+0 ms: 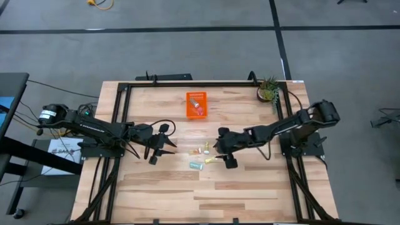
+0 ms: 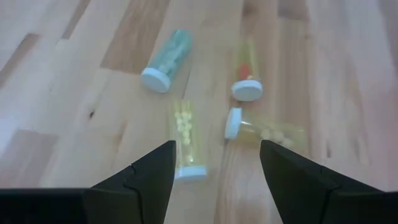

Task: Pick and place pill bottles into a basket
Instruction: Put the yellow pill bottle into the orange bin

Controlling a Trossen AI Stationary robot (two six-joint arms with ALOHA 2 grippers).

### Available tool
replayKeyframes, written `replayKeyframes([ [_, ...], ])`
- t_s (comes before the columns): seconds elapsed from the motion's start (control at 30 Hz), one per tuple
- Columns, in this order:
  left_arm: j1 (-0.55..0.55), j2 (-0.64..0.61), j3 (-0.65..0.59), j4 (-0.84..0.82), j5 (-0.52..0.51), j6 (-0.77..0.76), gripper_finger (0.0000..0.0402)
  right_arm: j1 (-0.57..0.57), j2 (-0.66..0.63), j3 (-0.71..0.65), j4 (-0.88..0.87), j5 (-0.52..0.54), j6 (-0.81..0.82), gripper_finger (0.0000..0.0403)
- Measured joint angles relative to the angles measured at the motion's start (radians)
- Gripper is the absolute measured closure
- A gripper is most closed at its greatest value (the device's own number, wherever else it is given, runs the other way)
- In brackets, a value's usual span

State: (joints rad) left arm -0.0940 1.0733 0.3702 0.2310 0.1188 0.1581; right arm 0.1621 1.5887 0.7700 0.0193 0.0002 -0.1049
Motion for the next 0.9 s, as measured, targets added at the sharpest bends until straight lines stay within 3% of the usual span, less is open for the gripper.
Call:
replayKeyframes([
  [0.3,0.000,0.000,0.000,0.007,0.000,-0.079,0.0267,0.012,0.055,0.110,-0.154,-0.084,-0.028,0.0177],
  [0.5,0.000,0.000,0.000,0.013,0.000,-0.079,0.0267,-0.013,0.055,0.117,-0.203,-0.084,-0.036,0.0177],
  [0.67,0.000,0.000,0.000,0.014,0.000,-0.079,0.0267,-0.040,0.118,0.116,-0.190,-0.085,-0.035,0.0177],
  [0.9,0.000,0.000,0.000,0.014,0.001,-0.088,0.0267,-0.039,0.198,0.139,-0.132,-0.187,-0.035,0.0177],
])
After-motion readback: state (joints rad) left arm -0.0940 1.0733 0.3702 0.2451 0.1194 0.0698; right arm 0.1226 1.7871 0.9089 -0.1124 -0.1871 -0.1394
